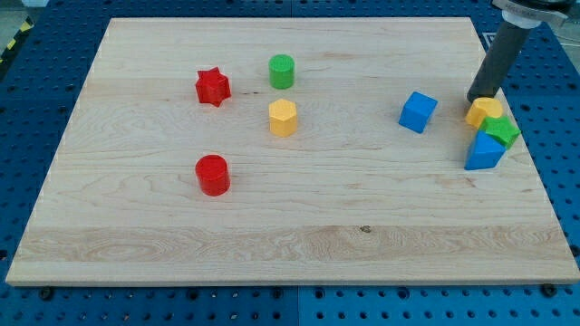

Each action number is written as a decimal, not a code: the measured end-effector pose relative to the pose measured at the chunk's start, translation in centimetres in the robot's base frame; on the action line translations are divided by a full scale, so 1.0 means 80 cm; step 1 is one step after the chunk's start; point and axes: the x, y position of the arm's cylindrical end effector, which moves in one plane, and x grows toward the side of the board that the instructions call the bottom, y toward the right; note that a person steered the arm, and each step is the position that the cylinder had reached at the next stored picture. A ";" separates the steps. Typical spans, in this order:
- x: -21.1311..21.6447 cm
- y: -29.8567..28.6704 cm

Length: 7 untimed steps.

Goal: Push the red star parallel to the red circle

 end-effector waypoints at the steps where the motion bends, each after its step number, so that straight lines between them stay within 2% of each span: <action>1: -0.036 0.001; 3: -0.129 -0.040; 4: -0.139 -0.103; 5: -0.130 -0.169; 7: -0.076 -0.303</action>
